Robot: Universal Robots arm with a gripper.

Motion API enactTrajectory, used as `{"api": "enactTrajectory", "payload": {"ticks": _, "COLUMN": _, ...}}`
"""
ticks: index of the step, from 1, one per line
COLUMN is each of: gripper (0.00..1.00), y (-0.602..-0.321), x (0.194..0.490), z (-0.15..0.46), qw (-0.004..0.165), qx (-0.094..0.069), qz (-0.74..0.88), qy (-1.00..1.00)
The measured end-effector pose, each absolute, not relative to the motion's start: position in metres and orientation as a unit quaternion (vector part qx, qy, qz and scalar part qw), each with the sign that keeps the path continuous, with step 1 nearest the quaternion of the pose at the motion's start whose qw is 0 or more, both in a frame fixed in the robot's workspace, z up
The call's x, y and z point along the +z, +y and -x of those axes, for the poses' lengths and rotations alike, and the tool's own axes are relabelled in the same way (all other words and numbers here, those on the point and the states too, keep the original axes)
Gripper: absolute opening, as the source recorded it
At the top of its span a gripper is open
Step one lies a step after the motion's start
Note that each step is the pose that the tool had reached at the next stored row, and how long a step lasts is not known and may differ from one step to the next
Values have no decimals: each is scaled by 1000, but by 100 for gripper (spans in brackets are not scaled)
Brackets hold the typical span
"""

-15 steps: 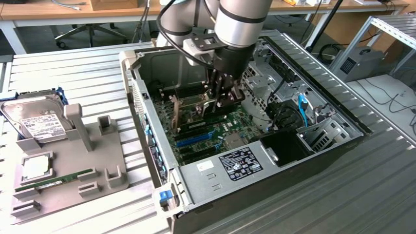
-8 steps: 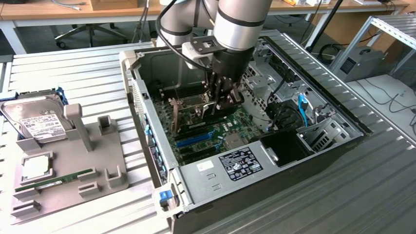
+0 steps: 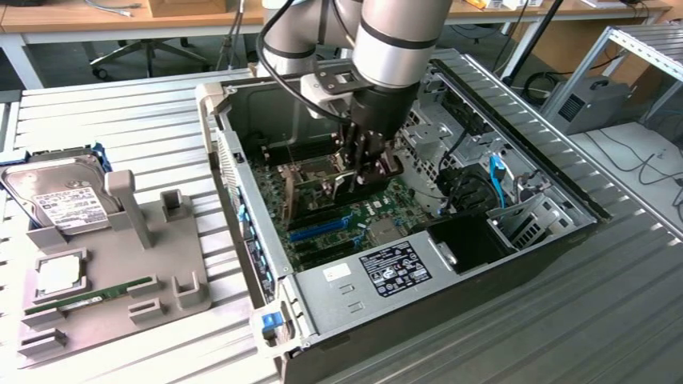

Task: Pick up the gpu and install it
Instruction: 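Insert the gpu into the slot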

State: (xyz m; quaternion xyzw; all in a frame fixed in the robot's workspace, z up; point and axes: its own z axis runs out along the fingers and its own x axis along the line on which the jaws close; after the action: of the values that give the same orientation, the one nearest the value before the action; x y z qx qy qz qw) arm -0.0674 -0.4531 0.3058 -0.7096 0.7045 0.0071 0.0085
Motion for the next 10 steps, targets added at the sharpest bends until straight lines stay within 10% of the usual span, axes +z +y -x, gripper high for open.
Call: {"api": "enactTrajectory", "payload": {"ticks": 10, "gripper": 27, "y": -454, "x": 300, "z": 74, "qw": 10, "qx": 5, "qz": 710, "qy": 704}}
